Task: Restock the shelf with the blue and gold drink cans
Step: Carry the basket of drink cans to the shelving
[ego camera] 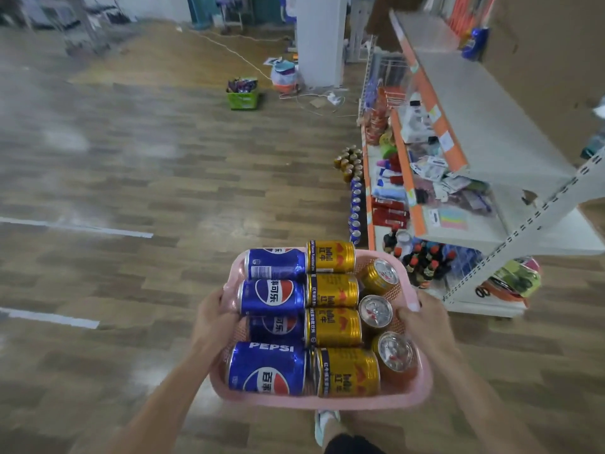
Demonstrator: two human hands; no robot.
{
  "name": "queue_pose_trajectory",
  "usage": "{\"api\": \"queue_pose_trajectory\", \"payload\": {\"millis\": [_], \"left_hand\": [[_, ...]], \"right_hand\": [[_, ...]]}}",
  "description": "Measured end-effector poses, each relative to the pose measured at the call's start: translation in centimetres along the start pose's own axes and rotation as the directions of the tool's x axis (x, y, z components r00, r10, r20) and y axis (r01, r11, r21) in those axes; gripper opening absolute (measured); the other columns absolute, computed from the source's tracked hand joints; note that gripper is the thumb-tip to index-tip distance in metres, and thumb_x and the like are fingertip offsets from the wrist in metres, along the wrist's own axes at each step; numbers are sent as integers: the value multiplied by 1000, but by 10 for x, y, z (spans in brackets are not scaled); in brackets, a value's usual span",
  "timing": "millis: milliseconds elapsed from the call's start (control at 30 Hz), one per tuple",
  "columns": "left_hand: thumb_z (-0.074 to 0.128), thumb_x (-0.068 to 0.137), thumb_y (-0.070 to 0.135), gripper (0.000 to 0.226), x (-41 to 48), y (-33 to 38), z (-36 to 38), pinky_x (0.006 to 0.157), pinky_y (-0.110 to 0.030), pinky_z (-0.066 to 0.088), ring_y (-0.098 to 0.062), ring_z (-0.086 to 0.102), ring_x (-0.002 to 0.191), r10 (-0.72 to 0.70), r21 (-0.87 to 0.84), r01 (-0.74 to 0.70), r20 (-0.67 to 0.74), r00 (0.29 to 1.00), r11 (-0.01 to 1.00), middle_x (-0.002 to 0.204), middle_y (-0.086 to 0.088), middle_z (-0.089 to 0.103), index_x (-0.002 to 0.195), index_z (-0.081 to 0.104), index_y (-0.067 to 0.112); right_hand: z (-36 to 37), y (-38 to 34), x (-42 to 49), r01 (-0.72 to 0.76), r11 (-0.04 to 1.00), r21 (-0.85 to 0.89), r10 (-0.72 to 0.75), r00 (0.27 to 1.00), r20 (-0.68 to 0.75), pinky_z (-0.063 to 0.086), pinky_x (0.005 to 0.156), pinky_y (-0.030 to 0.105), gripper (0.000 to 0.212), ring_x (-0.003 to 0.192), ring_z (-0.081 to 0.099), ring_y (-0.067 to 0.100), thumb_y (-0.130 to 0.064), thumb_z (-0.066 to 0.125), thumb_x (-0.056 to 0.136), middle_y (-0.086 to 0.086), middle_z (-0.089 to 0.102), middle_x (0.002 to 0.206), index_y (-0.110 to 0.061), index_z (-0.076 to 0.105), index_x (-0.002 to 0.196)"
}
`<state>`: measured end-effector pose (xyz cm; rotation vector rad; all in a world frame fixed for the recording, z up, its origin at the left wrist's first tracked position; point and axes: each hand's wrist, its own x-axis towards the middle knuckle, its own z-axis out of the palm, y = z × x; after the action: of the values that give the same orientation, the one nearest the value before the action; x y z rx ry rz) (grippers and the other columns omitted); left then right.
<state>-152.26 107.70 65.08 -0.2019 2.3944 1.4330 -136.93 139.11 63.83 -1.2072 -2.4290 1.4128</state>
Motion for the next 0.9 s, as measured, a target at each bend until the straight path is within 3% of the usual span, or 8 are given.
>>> {"api": "queue_pose_trajectory", "payload": {"millis": [167,300,433,633,733,800,900], "left_hand": [[65,88,-1,15,78,37,20,52,-32,55,-21,74,71,-35,-23,35,-8,999,999,83,-8,75,97,62,11],[69,85,0,15,133,71,32,54,-37,56,-25,73,72,-53,-50,51,-52,997,997,81,-9,74,95,62,10],[69,84,0,11,190,107,38,49,-26,48,-21,69,66,-25,-29,23,-89,996,999,75,-7,71,88,61,6],[67,81,-5,14,301,146,35,60,-47,55,-28,69,72,-26,-7,26,-75,997,1000,77,-11,73,88,63,7],[65,84,-6,15,363,168,33,53,-37,53,-23,70,69,-23,-9,23,-36,999,1000,77,-8,72,90,63,7],[64,85,-6,14,404,185,28,48,-24,49,-16,69,64,-15,-12,15,1,1000,1000,76,-7,72,90,62,6],[60,87,-9,12,465,217,21,42,-20,45,-18,66,64,12,-6,-12,29,1000,1000,76,-8,69,90,59,3]], "right_hand": [[4,-44,89,32,999,-16,-31,998,48,62,61,43,17,70,67,29,-6,60,95,7,64,89,-22,57,90],[8,-82,164,53,998,-21,-51,996,80,53,56,30,8,70,66,20,-7,61,95,5,68,90,-14,62,98],[20,-119,225,69,997,-27,-66,994,81,39,54,22,12,71,64,14,-5,61,94,2,69,89,-16,65,97],[54,-170,312,48,999,-11,-48,997,52,43,49,15,11,67,66,10,-5,62,94,-1,69,87,-14,66,100],[77,-199,356,14,1000,10,-14,1000,28,49,54,20,16,62,68,5,-10,63,95,-4,71,93,-14,66,110],[93,-222,382,-6,1000,-6,6,1000,5,45,56,19,21,63,66,2,-12,63,96,-3,72,104,-15,65,117],[111,-257,419,-20,1000,7,20,999,-35,40,57,19,16,74,64,5,-8,62,95,2,71,103,-14,64,110]]}}
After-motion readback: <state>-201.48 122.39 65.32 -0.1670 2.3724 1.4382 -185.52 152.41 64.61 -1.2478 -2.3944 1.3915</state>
